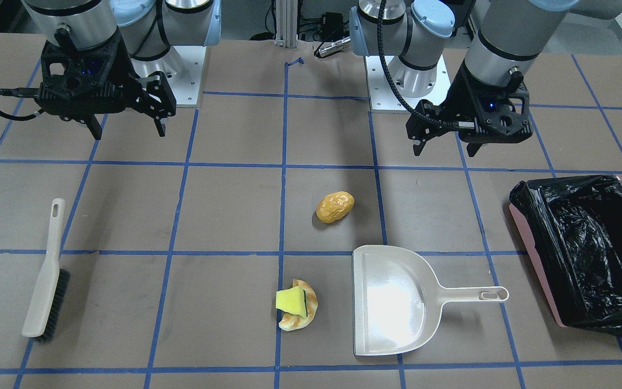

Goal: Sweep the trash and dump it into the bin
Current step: 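Grasp the white dustpan with the left gripper while the right grasps the brush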

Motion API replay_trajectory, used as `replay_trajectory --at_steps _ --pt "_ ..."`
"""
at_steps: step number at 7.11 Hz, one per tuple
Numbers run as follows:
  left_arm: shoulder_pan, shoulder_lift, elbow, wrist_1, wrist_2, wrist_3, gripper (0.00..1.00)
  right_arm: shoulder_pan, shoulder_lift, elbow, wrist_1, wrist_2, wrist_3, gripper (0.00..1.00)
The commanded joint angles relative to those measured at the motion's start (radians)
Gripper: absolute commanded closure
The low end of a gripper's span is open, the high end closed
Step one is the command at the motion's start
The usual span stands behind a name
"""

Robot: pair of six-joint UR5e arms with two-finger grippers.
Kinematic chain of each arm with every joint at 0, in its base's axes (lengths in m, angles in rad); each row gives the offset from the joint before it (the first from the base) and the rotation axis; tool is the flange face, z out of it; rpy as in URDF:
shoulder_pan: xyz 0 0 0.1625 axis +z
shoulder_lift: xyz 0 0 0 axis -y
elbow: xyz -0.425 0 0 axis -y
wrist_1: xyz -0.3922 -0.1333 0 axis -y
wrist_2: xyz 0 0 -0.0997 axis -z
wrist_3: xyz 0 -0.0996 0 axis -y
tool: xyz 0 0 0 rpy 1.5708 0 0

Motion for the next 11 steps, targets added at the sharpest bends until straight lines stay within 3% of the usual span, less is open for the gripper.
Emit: replay_trajectory --at_steps 1,2,3,5,7,8,9,11 --pt "0.001 -0.001 -0.005 0.004 0.001 0.001 0.0 -0.002 0.002 0.001 0.003 -0.002 0.002 0.0" --pt "0.004 -0.006 -0.005 0.019 0.0 0.007 0.0 -0.012 0.008 0.003 -0.002 -0.002 0.0 0.0" --pt "0.01 -0.036 -0.008 0.036 -0.005 0.1 0.0 -0.056 0.043 0.006 -0.026 0.002 -0.017 0.07" --pt "0.031 -0.149 -0.006 0.149 -0.033 0.418 0.0 -0.212 0.147 0.062 -0.11 -0.023 -0.165 0.02" --pt "0.099 -0.237 -0.005 0.227 -0.031 0.836 0.0 -0.343 0.238 0.173 -0.337 -0.053 -0.354 0.02" --pt "0.117 -0.287 0.007 0.27 -0.03 1.056 0.0 -0.372 0.249 0.239 -0.362 -0.084 -0.36 0.04" --pt "0.117 -0.337 0.005 0.354 -0.013 1.33 0.0 -0.385 0.274 0.314 -0.488 -0.125 -0.364 0.04" --pt "0.117 -0.413 0.011 0.442 0.067 1.664 0.01 -0.411 0.295 0.421 -0.627 -0.118 -0.434 0.05"
